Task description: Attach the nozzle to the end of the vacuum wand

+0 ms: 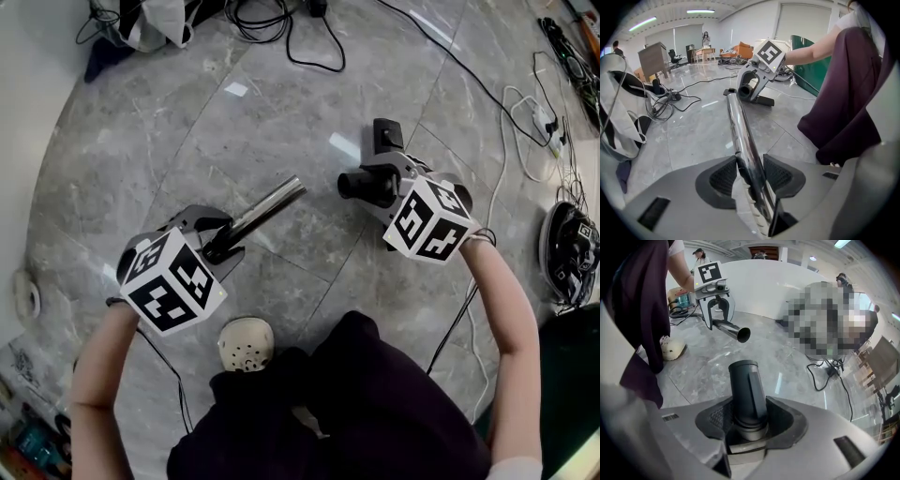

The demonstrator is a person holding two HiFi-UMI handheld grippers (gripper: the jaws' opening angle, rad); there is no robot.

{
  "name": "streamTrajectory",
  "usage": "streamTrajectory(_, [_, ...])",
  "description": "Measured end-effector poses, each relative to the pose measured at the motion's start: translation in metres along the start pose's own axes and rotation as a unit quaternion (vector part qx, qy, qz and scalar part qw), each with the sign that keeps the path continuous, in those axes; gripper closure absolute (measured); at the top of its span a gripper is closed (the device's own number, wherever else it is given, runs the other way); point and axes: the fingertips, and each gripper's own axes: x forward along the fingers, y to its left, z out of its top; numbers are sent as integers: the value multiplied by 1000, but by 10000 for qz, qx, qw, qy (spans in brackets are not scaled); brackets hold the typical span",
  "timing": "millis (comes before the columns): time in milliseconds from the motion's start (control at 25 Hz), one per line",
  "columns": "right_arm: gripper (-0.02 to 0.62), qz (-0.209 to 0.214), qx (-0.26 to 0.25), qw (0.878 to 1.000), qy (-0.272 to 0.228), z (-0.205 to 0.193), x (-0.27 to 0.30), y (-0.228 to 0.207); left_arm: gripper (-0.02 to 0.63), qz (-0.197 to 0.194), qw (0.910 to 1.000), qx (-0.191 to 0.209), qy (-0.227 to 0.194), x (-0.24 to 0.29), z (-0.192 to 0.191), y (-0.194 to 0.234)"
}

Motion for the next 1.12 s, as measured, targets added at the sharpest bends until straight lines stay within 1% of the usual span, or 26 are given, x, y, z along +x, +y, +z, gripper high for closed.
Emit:
streamTrajectory(200, [397, 154, -671, 9976, 90, 21, 16, -1, 426, -73, 9999, 73, 13, 7, 4, -6])
streamTrajectory(360, [397, 237, -982, 9948, 110, 32, 27, 3, 426, -136, 9999, 100, 14, 10, 5, -11])
streamTrajectory(480, [397, 316, -1112, 9933, 86, 37, 30, 9, 425, -122, 9998, 126, 108, 15, 4, -11])
streamTrajectory(800, [397, 326, -1105, 9933, -5, 38, 31, 9, 422, -188, 9990, 197, 351, 26, -3, -11])
streamTrajectory(1040, [397, 375, -1447, 9887, 106, 36, 33, 14, 419, -302, 9983, 256, 419, 31, -3, -15])
streamTrajectory(1120, [397, 361, -1659, 9853, 204, 34, 33, 15, 419, -357, 9981, 262, 422, 33, -2, -17])
